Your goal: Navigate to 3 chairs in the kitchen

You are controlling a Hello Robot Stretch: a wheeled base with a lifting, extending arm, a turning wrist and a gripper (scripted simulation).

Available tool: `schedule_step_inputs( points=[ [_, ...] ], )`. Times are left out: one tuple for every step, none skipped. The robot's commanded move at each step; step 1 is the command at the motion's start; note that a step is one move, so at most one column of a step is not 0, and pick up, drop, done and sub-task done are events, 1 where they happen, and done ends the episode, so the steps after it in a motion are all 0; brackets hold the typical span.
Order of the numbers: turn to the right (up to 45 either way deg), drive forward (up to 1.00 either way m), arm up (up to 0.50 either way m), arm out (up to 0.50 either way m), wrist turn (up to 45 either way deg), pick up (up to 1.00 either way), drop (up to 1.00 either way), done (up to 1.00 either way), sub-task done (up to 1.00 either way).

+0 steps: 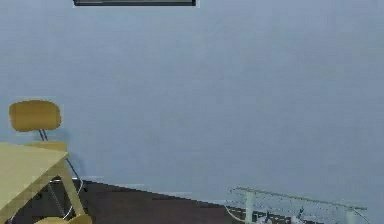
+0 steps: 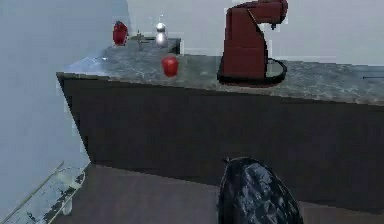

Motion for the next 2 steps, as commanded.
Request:
schedule_step_inputs(
  points=[
    [0.0, 0.60, 0.00, 0.00, 0.0, 0.00, 0.00, 0.00, 0.00],
    [-45.0, 0.00, 0.00, 0.00, 0.0, 0.00, 0.00, 0.00, 0.00]
  ],
)
